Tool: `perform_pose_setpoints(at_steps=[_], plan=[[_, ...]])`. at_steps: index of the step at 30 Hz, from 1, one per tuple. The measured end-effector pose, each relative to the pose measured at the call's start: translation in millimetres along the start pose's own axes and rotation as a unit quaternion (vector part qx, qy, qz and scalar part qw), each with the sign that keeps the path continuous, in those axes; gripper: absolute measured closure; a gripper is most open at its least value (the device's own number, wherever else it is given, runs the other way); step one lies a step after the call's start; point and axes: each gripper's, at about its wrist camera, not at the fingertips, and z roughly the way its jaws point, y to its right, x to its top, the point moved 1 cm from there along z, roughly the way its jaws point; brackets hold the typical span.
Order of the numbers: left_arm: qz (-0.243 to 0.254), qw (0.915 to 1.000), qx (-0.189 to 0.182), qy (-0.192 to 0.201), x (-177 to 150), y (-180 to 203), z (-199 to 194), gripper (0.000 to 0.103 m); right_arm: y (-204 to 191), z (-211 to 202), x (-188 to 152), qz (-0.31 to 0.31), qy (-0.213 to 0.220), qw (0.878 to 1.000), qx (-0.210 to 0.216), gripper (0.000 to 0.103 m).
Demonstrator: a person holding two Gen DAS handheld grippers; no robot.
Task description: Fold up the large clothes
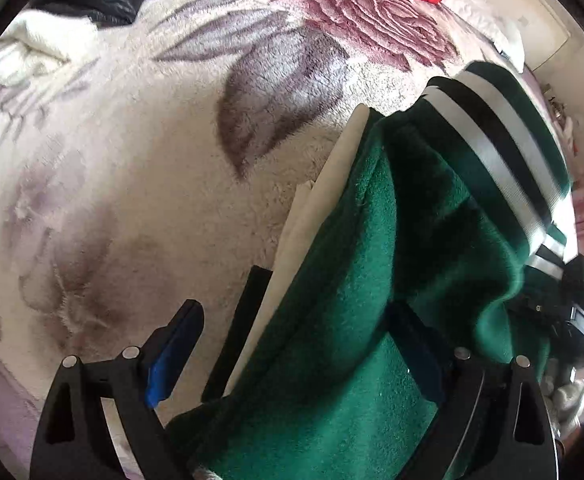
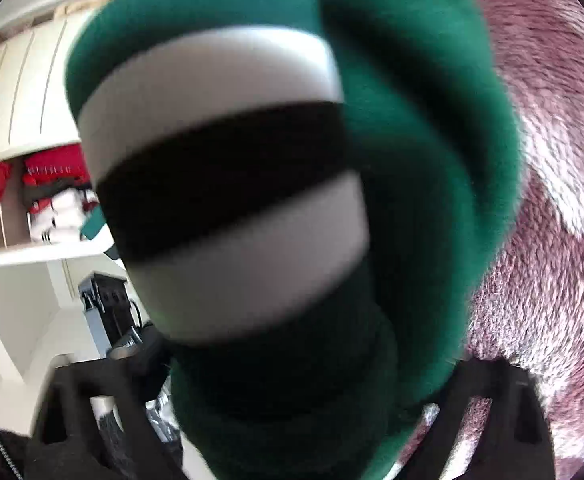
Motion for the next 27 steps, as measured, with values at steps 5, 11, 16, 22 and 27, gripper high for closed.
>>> perform_pose_setpoints(at_steps=[5,11,16,22,27], plan=[[0.027,0.9995,0.015,0.011,-8.0,5.8,-33.0,0.008,9.7,-40.7,-62.2,0.127,0.114,0.985,-0.003,0.061],[0.050,0.9962,0.070,0.016,-56.4,-9.0,-87.1,0.008,30.3,-91.7,-231.0,0.344,0.212,0.913,0.059,0.065],[0.077,0.9936,0.078,-0.027,-100.9,-0.8,-81.2,0.008,53.9,-75.3,-322.6,0.417,0.104,0.902,0.046,0.052],[0.127,0.9878,0.090,-0.012,-120.2,29.5,-64.3,0.008,41.9,-155.5,-318.2,0.315,0.059,0.942,-0.098,0.040],[0.106,0.9904,0.087,-0.014,-118.0,30.5,-39.3,0.008,-28.3,-214.1,-248.2,0.076,0.114,0.958,-0.250,0.028]])
